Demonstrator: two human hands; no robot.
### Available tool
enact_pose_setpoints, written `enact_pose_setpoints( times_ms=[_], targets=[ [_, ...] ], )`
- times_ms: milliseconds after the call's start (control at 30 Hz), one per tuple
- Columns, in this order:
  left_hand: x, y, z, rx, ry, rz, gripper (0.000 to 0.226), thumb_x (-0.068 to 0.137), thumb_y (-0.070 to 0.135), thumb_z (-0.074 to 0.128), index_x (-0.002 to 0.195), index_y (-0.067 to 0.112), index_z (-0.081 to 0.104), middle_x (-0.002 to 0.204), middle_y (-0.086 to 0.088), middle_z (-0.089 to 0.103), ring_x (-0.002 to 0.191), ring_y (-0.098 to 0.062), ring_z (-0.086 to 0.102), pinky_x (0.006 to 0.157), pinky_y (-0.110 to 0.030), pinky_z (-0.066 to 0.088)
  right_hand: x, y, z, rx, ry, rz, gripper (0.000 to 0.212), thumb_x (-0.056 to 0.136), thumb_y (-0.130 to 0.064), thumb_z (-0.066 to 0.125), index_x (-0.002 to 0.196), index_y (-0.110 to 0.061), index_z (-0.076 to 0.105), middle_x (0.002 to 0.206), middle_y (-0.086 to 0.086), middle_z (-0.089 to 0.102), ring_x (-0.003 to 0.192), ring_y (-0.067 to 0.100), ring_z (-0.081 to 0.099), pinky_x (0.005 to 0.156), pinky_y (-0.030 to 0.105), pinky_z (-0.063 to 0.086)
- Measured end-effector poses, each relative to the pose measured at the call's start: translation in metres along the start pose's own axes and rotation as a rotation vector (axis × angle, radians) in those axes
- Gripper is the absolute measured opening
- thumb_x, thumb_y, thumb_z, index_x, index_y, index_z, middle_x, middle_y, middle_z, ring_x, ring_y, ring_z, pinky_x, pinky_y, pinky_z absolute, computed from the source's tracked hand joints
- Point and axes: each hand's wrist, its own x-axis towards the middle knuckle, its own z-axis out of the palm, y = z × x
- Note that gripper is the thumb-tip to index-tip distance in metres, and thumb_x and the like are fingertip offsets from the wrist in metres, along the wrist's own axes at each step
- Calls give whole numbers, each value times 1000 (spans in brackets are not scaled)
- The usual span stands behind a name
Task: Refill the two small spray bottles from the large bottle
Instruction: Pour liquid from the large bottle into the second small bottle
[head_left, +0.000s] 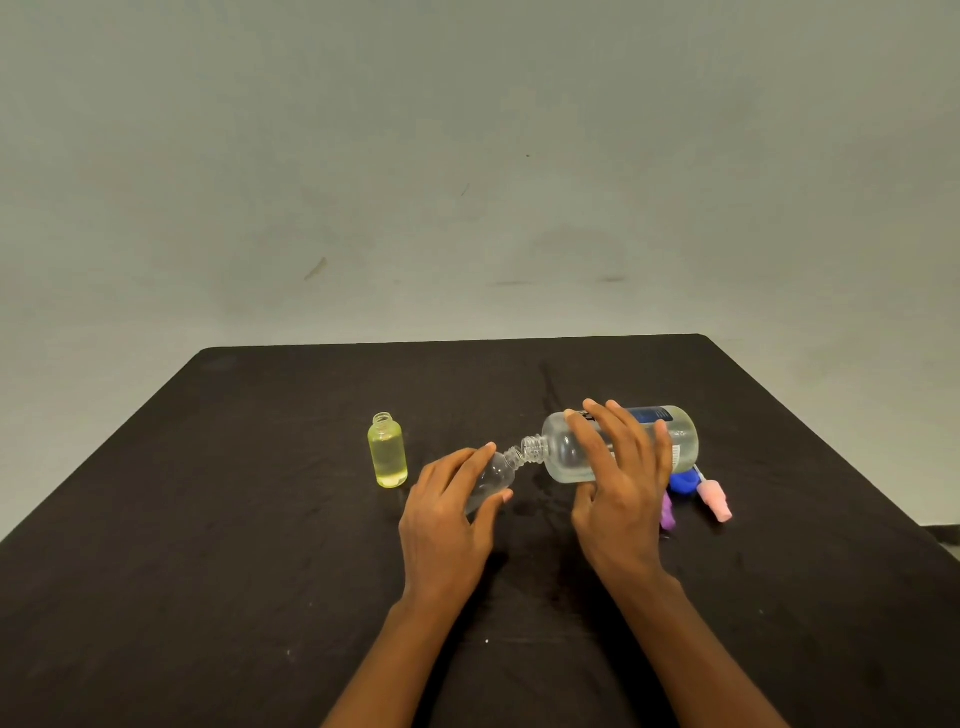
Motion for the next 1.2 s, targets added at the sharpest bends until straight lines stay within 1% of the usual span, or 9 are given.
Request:
enact_pose_setpoints(
  times_ms=[133,300,367,533,800,967,1100,1200],
  targets=[
    [0,-1,0,1,5,-2,50,72,21,81,120,23,64,107,12,64,99,-7,58,76,-28,52,0,0,0,-3,-1,1,74,55,28,64,120,-8,64,127,13,59,129,24,40,112,52,18],
    [0,-2,2,3,7,5,49,73,22,81,120,24,64,108,13,63,99,-5,57,76,-26,51,1,-1,0,-6,3,-1,74,54,28,63,119,-8,64,126,13,59,129,23,40,115,44,11],
    [0,-2,2,7,4,-1,50,73,23,80,120,25,64,108,14,63,99,-4,56,76,-25,50,1,-1,0,-6,6,1,74,54,29,63,118,-8,65,125,13,60,128,23,40,115,45,12],
    [0,-3,2,15,9,-3,50,73,23,80,120,25,64,108,13,63,100,-4,56,77,-23,49,1,-1,0,-10,0,-1,74,54,28,62,118,-9,64,126,12,60,128,23,41,113,50,16],
    [0,-3,2,20,22,-1,48,71,24,82,116,24,65,108,13,63,101,0,52,79,-21,47,0,-2,-1,-13,-2,3,74,54,28,62,119,-9,64,127,12,60,128,25,44,115,46,12],
    [-1,-4,3,9,30,-9,48,69,23,83,114,24,65,107,15,63,101,4,49,79,-15,42,0,-3,-1,-10,-9,5,74,54,28,62,118,-9,65,126,12,60,128,25,43,114,48,14],
    [0,-4,4,21,28,-10,49,69,24,83,115,25,64,107,16,62,101,6,47,78,-16,42,0,-2,-2,-6,-9,-2,74,53,28,62,118,-8,64,126,13,60,128,25,42,116,43,9],
    [0,-4,3,23,29,-7,48,70,26,82,114,25,64,107,15,63,99,4,49,76,-18,45,0,-3,-1,-5,-6,-2,74,53,28,62,117,-8,65,126,13,60,127,25,42,115,43,9]
  ],
)
